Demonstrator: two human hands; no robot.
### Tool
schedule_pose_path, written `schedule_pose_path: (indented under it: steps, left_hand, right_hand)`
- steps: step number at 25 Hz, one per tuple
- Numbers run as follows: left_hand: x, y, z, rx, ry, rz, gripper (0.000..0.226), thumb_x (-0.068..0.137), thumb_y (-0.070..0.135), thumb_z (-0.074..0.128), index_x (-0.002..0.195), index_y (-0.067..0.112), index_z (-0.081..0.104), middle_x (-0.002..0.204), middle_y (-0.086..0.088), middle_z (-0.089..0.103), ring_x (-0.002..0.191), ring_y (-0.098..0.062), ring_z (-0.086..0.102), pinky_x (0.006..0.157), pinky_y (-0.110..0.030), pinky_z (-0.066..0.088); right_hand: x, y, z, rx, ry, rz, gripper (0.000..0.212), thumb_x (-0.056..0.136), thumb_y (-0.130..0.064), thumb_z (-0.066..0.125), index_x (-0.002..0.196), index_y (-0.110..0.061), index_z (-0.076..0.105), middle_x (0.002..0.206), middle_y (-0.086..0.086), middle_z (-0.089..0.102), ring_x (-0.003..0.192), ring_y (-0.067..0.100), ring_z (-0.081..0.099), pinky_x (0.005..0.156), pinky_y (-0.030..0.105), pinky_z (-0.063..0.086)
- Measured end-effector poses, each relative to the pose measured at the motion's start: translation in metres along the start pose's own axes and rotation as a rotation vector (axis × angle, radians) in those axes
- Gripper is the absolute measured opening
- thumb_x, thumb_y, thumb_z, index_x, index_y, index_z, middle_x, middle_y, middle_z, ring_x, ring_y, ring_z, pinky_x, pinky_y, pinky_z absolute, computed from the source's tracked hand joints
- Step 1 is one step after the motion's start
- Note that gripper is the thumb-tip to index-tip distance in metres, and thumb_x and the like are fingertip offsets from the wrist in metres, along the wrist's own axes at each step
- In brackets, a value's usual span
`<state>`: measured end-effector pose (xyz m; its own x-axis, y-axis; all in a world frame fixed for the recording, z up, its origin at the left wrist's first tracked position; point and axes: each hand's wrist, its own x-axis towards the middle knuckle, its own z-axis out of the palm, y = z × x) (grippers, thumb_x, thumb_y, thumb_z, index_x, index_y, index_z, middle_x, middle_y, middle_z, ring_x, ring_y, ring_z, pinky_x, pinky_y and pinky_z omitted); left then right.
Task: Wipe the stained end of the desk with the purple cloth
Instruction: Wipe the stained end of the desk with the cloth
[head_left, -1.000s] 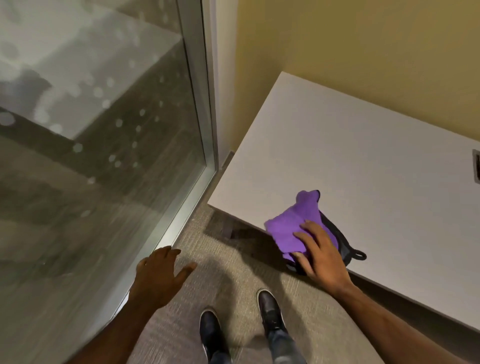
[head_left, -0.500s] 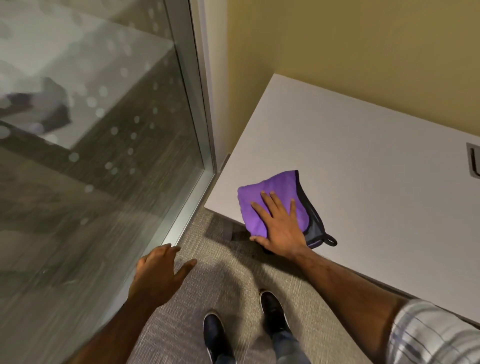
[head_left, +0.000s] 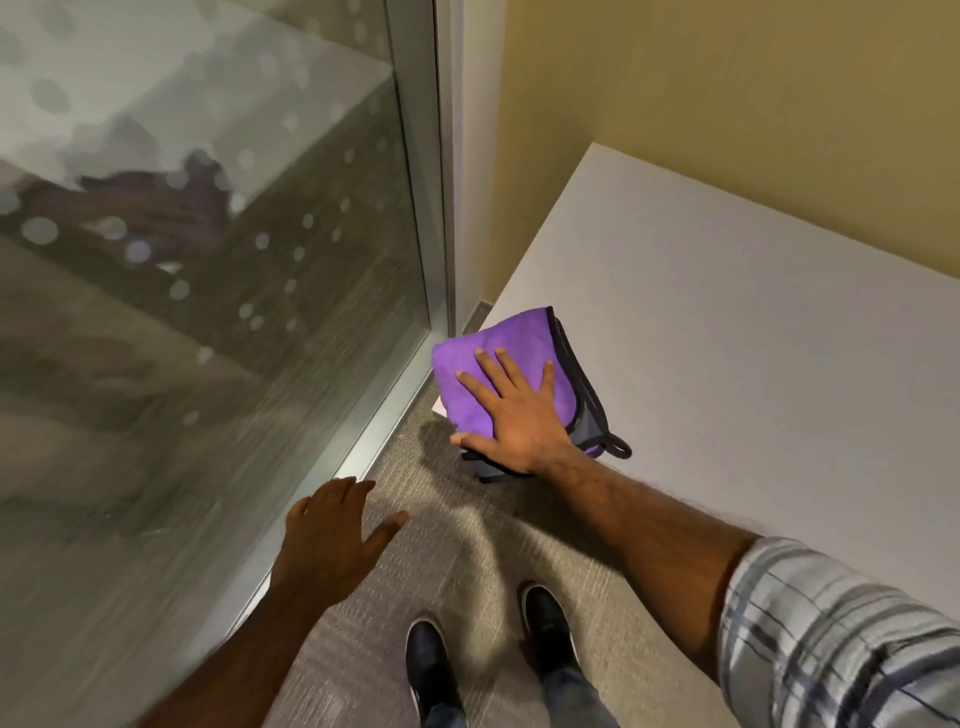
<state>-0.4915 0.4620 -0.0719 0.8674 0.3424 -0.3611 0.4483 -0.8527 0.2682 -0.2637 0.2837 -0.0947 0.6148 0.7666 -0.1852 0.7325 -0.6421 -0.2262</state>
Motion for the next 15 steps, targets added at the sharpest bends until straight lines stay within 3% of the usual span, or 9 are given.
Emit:
schedule_pose_path:
  steps: [3, 9, 15]
  left_hand:
    - [0.004, -0.002, 0.002, 0.027, 0.024, -0.005, 0.096, 0.077, 0.084, 0.011, 0.149, 0.023, 0.033, 0.157, -0.004, 0.035, 0.146, -0.022, 0.029, 0.119, -0.051, 0.021]
    - [0.022, 0.004, 0.004, 0.045, 0.031, 0.023, 0.097, 0.076, 0.084, 0.009, 0.155, 0.027, 0.014, 0.165, -0.004, 0.005, 0.152, -0.023, 0.004, 0.122, -0.054, 0.005]
    - [0.033, 0.016, -0.003, 0.051, 0.088, 0.074, 0.096, 0.077, 0.083, 0.015, 0.154, 0.026, 0.013, 0.165, -0.005, 0.001, 0.152, -0.024, 0.001, 0.121, -0.057, 0.003]
  right_hand:
    - [0.022, 0.005, -0.01, -0.017, -0.012, 0.046, 0.097, 0.073, -0.092, 0.023, 0.155, -0.042, 0.009, 0.167, -0.004, -0.009, 0.152, 0.021, -0.014, 0.108, 0.078, -0.007]
    - [0.062, 0.046, -0.025, -0.028, 0.043, 0.248, 0.092, 0.075, -0.091, 0.02, 0.154, -0.045, 0.01, 0.167, -0.002, -0.006, 0.153, 0.026, -0.008, 0.107, 0.08, -0.006]
    - [0.066, 0.098, -0.038, 0.024, 0.11, 0.47, 0.086, 0.079, -0.088, 0.022, 0.153, -0.044, 0.017, 0.167, 0.002, 0.003, 0.154, 0.026, -0.002, 0.109, 0.077, -0.001]
